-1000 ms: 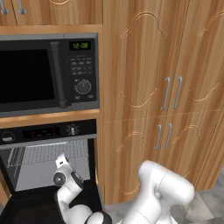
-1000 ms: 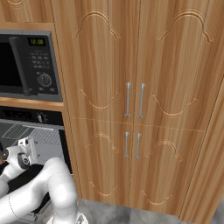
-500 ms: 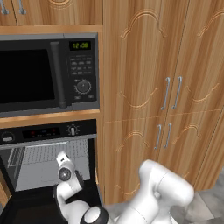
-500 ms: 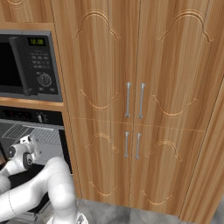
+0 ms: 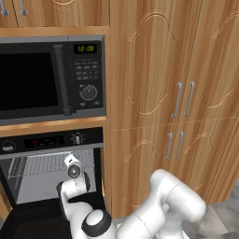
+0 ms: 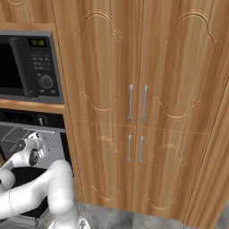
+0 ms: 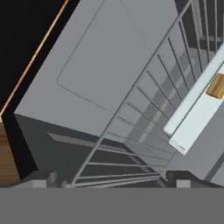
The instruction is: Take the baked cake out of the oven and place it on the plate for cooling. Then close the oven door.
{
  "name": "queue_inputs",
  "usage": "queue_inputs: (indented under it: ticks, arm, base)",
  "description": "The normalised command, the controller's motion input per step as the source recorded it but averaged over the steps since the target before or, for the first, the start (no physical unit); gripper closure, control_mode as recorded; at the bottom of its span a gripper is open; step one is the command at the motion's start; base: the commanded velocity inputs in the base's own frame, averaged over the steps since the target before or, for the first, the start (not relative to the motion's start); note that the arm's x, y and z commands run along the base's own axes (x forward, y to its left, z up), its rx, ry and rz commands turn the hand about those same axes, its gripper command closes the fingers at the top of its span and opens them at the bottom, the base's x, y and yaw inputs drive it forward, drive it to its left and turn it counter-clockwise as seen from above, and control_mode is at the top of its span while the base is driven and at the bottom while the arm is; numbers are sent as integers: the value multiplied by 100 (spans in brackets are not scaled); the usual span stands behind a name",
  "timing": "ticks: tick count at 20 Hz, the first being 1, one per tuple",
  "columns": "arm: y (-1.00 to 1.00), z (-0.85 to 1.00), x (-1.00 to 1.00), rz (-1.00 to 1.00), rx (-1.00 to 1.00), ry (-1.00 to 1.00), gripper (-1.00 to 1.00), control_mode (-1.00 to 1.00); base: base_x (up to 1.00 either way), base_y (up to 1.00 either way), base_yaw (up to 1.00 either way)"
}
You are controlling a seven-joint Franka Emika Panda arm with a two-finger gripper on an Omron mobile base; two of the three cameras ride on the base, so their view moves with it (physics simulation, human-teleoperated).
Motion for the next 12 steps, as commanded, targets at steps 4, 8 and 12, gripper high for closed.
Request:
queue_inputs:
  ticks: [4, 8, 12]
  arm:
    - [43, -38, 9, 0, -25, 0, -100, -100]
    - [53, -48, 3, 0, -30, -1, -100, -100]
    - [48, -47, 8, 0, -28, -4, -100, -100]
  base:
    - [0, 0, 0]
    - [0, 0, 0]
    - [0, 0, 0]
